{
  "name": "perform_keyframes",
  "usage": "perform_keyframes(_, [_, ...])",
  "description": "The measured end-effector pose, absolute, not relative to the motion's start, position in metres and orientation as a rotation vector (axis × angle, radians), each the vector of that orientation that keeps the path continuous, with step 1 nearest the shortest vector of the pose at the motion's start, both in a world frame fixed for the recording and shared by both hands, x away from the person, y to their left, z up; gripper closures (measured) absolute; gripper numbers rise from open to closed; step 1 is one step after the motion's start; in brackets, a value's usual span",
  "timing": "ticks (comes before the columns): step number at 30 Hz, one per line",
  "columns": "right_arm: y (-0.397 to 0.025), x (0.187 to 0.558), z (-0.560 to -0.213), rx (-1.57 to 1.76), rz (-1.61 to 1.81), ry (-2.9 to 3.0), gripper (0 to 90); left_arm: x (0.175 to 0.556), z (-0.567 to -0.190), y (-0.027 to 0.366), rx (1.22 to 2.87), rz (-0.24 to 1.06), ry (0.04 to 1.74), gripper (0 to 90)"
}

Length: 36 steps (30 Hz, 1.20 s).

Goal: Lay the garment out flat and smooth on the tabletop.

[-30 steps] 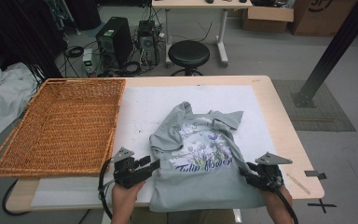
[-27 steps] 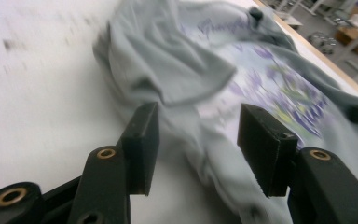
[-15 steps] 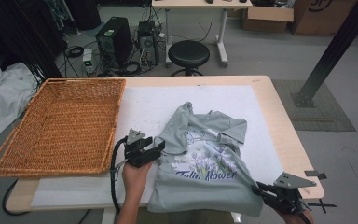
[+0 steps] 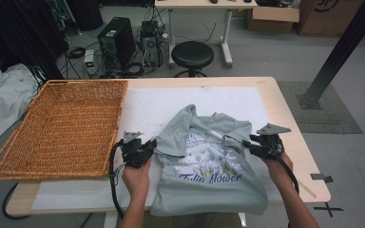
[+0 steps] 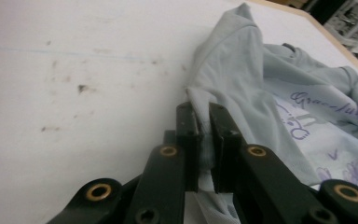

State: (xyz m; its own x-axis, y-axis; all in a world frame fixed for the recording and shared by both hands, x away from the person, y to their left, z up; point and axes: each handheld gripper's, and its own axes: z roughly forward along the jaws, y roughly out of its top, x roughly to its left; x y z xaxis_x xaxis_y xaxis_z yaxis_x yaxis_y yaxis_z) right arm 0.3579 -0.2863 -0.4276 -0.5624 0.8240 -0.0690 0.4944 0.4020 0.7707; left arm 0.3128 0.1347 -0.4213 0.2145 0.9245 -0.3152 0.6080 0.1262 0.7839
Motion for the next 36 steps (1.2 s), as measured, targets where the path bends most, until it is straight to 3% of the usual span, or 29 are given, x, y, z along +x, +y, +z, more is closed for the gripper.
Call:
perform_keyframes(2, [-0.281,0.368,-0.436,1.067,0.923,2.306,66.4,0.312,-0.422,0.135,1.572,0.456,1.492,84.2])
perform_keyframes(5, [-0.278,0.373,-0.442,0.971,0.856,2.330,85.9,0.312,-0.422,0.139,1.542,0.460,1.493,84.1])
perform_keyframes(11, [-0.310,0.372,-0.431,1.173,0.878,2.078,87.6,0.314,-0.423,0.144,1.514,0.444,1.497,84.2])
perform_keyframes(16, [-0.347,0.371,-0.432,1.409,0.908,1.932,83.9,0.312,-0.426,0.144,1.515,0.421,1.490,83.8])
perform_keyframes(19, [-0.359,0.355,-0.424,1.452,0.870,1.833,70.1,0.312,-0.426,0.143,1.511,0.390,1.468,80.6])
perform_keyframes(21, [-0.362,0.347,-0.416,1.441,0.923,1.813,67.9,0.312,-0.426,0.142,1.500,0.376,1.456,75.0])
perform_keyframes(24, [-0.347,0.345,-0.412,1.418,1.094,1.933,58.9,0.312,-0.424,0.140,1.488,0.365,1.434,70.9])
perform_keyframes(28, [-0.310,0.346,-0.436,1.321,0.963,2.133,55.7,0.313,-0.423,0.140,1.486,0.362,1.421,63.7])
perform_keyframes(29, [-0.306,0.346,-0.442,1.311,0.917,2.158,57.3,0.312,-0.422,0.140,1.484,0.365,1.413,61.7])
perform_keyframes(31, [-0.304,0.343,-0.446,1.255,0.933,2.176,83.1,0.311,-0.421,0.140,1.484,0.378,1.401,57.7])
perform_keyframes(32, [-0.303,0.341,-0.445,1.211,0.861,2.176,88.8,0.311,-0.420,0.140,1.485,0.383,1.395,57.3])
perform_keyframes(36, [-0.323,0.345,-0.437,1.255,0.787,2.095,88.9,0.309,-0.415,0.134,1.567,0.449,1.298,50.8])
